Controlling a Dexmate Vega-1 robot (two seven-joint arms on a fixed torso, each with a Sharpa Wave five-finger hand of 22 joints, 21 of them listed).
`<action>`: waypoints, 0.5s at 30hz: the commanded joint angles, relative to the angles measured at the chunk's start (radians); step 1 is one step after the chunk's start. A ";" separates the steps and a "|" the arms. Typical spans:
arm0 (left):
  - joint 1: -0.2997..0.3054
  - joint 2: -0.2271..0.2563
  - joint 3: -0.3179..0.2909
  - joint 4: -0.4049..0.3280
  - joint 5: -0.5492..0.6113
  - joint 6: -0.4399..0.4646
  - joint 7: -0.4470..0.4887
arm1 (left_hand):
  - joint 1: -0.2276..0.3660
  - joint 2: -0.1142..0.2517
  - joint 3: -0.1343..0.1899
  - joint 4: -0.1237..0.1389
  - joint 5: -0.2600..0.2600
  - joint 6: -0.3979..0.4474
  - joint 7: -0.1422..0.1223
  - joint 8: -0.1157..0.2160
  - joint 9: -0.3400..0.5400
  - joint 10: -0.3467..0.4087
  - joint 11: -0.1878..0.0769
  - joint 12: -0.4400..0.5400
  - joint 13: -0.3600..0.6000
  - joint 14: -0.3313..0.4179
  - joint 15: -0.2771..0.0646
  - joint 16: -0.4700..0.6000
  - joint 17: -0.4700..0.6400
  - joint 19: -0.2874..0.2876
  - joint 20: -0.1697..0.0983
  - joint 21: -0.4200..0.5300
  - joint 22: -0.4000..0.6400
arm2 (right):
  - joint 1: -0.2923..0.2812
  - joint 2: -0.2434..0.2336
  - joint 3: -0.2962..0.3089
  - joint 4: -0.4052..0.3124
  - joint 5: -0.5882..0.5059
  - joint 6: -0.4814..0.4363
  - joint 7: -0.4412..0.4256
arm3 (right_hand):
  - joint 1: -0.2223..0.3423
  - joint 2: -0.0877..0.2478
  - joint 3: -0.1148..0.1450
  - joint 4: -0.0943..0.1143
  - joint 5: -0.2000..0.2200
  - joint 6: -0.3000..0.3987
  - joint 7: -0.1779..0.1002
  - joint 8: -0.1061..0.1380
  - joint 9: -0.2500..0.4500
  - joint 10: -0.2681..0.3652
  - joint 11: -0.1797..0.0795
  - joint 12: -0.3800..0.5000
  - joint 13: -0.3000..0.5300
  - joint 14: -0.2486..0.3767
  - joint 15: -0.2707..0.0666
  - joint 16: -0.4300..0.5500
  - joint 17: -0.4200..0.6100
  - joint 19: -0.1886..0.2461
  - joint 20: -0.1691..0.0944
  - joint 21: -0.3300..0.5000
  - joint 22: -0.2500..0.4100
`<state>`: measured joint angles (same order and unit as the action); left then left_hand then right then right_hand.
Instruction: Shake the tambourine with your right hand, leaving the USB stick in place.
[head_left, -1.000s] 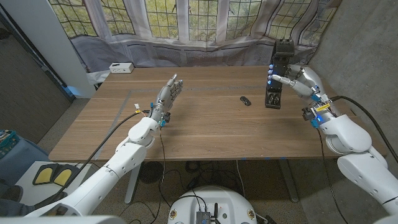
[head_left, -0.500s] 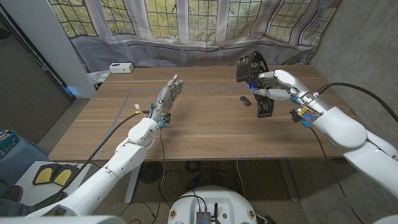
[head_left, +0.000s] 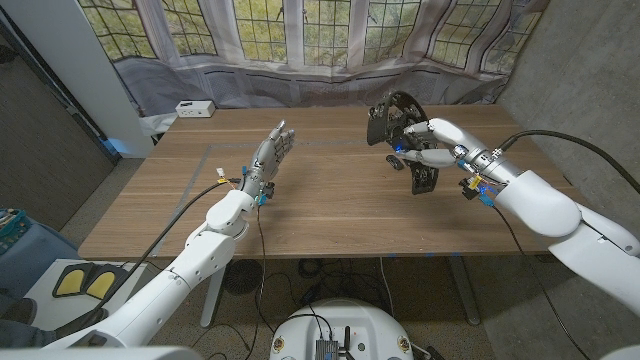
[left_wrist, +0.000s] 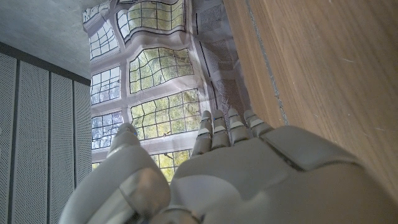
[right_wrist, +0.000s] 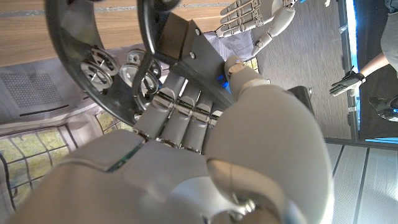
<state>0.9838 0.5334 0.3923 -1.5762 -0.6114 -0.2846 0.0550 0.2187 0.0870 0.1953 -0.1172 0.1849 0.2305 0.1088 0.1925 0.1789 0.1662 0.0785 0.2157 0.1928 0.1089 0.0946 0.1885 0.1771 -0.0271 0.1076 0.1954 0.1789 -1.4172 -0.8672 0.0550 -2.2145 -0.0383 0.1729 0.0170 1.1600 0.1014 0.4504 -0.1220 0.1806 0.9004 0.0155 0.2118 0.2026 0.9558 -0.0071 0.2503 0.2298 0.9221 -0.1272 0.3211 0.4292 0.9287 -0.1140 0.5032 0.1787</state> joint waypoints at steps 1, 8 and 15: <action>-0.011 -0.009 0.006 0.019 -0.005 -0.002 -0.010 | 0.002 0.007 0.007 0.000 -0.002 0.007 -0.001 -0.002 0.002 0.006 0.001 -0.004 0.004 0.001 -0.002 0.000 0.003 -0.006 0.007 0.002 0.002 | -0.018 0.022 0.001 0.003 -0.011 -0.003 -0.046 | 0.069 0.076 0.004 0.000 0.005 0.083 -0.072 0.004 0.004 0.006 0.000 -0.003 0.005 0.011 -0.038 -0.005 0.003 0.004 0.005 0.006 0.005; -0.017 -0.012 0.008 0.026 -0.006 -0.002 -0.014 | 0.002 0.007 0.008 0.000 -0.003 0.007 -0.002 -0.002 0.002 0.006 0.000 -0.004 0.004 0.001 -0.002 0.000 0.003 -0.006 0.007 0.002 0.002 | -0.027 0.019 0.013 -0.008 -0.026 -0.009 -0.050 | 0.068 0.076 0.004 0.000 0.005 0.083 -0.073 0.004 0.003 0.007 0.001 -0.003 0.006 0.010 -0.038 -0.006 0.004 0.004 0.006 0.008 0.005; -0.021 -0.013 0.008 0.031 -0.005 -0.003 -0.016 | 0.002 0.007 0.008 0.000 -0.003 0.005 -0.003 -0.003 0.002 0.005 0.001 -0.004 0.004 0.000 -0.002 0.000 0.003 -0.006 0.007 0.003 0.002 | -0.030 0.013 0.024 -0.021 -0.047 -0.020 -0.047 | 0.066 0.076 0.004 0.001 0.006 0.083 -0.071 0.003 0.003 0.008 0.002 -0.004 0.006 0.011 -0.034 -0.008 0.003 0.003 0.006 0.011 0.004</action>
<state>0.9703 0.5236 0.3983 -1.5543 -0.6154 -0.2846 0.0438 0.2187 0.0870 0.1952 -0.1172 0.1849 0.2304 0.1088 0.1925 0.1789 0.1662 0.0785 0.2157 0.1928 0.1090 0.0946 0.1885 0.1772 -0.0271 0.1076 0.1954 0.1789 -1.4381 -0.8518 0.0635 -2.2201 -0.0602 0.1642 -0.0230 1.1611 0.1004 0.4495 -0.1229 0.1817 0.9005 0.0156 0.2081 0.2022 0.9558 -0.0071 0.2468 0.2298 0.9254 -0.1303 0.3135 0.4288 0.9287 -0.1140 0.5071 0.1794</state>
